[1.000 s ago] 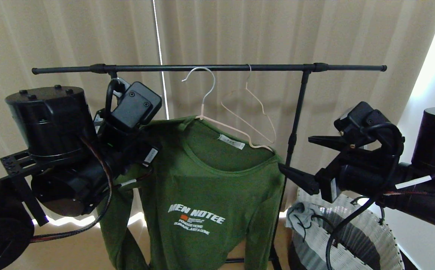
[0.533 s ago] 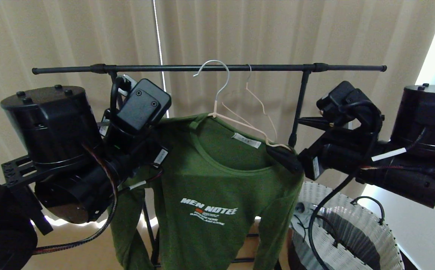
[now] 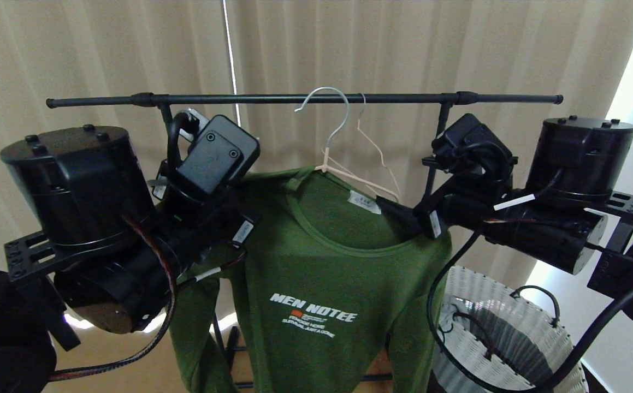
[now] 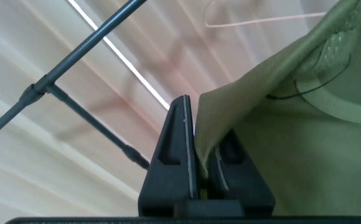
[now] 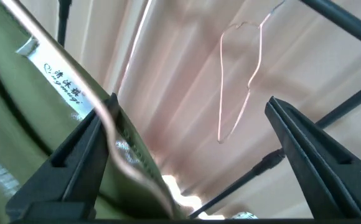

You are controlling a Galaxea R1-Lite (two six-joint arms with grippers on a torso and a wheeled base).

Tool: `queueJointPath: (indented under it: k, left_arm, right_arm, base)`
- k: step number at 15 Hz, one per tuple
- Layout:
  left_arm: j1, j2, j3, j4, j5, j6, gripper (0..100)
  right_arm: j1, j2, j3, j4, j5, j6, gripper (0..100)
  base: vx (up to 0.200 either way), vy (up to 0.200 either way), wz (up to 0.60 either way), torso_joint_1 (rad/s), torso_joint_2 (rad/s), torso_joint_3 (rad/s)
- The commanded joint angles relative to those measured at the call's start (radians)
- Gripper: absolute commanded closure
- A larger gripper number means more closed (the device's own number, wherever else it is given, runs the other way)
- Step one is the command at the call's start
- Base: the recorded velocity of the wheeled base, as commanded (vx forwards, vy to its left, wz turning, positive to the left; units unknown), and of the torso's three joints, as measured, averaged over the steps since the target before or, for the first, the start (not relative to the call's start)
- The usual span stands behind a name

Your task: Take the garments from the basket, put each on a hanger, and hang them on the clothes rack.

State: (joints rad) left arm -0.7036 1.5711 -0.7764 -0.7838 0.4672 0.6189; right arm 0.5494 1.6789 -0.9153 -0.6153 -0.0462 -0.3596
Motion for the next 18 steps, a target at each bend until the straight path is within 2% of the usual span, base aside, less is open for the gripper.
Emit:
queueJointPath:
  k: [1,8,9,18]
  left_arm:
    - [-0.007,0.004,-0.001,-0.003,0.001,0.001,100]
    - [-0.016,0.007,0.002,-0.009,-0.001,0.004,100]
    - [-0.023,0.007,0.002,-0.009,-0.001,0.004,100]
    - [-0.023,0.010,0.003,-0.009,0.002,-0.004,100]
  right_arm:
    - [0.009,0.021,-0.002,-0.001,0.002,-0.010,0]
    - [0.043,0.021,-0.002,-0.003,0.002,-0.010,0]
    - [0.044,0.021,-0.002,-0.003,0.002,-0.010,100]
    - [0.044,0.015,0.006,-0.037,0.002,-0.010,100]
  base:
    - [0.000,0.000,0.00,0.000,0.00,0.000]
    - [0.000,0.000,0.00,0.000,0.00,0.000]
    - [0.000,0.000,0.00,0.000,0.00,0.000]
    - [0.000,0.000,0.00,0.000,0.00,0.000]
